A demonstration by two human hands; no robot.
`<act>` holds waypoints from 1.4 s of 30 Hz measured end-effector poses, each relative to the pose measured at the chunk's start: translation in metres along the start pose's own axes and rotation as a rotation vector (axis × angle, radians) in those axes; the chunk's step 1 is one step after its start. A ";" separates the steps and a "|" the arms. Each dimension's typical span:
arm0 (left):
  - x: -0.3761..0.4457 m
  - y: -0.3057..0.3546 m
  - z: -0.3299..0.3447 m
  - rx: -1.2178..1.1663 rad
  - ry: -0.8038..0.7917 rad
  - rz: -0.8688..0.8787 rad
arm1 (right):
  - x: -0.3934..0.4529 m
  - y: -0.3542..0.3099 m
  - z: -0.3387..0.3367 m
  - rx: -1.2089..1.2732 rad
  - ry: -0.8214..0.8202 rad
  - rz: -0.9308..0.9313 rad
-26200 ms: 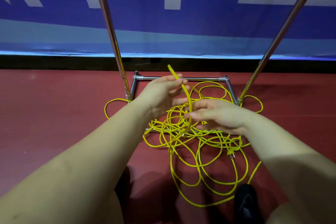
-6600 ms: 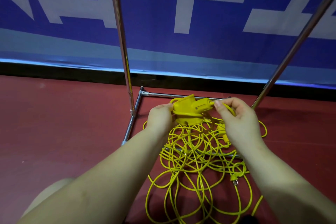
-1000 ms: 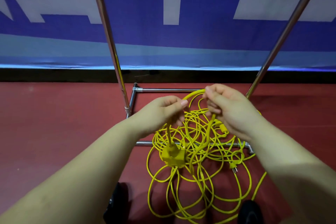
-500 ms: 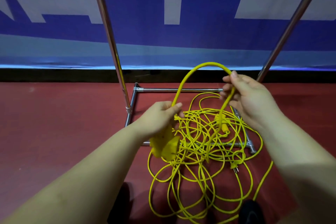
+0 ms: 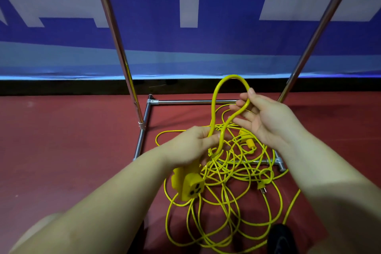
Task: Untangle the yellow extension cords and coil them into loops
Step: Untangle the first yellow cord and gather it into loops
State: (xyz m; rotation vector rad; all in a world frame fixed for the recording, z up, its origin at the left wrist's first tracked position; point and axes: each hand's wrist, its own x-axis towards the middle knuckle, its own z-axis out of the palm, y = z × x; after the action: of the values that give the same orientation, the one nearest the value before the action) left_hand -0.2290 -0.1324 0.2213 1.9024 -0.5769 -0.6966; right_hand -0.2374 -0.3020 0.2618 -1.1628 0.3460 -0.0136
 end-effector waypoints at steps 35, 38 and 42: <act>-0.002 0.015 -0.026 -0.745 0.316 -0.134 | -0.014 0.054 0.008 -0.440 -0.467 0.254; 0.000 0.008 -0.031 -0.663 0.396 -0.159 | -0.010 0.051 0.005 -0.542 -0.393 0.131; 0.002 -0.007 -0.039 -0.526 0.532 -0.267 | 0.004 0.043 -0.010 -0.705 0.002 -0.150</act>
State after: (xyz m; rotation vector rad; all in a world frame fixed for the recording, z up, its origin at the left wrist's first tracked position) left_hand -0.2001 -0.1054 0.2279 1.5755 0.1889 -0.4200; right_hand -0.2433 -0.2946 0.2182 -1.8859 0.2683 -0.0251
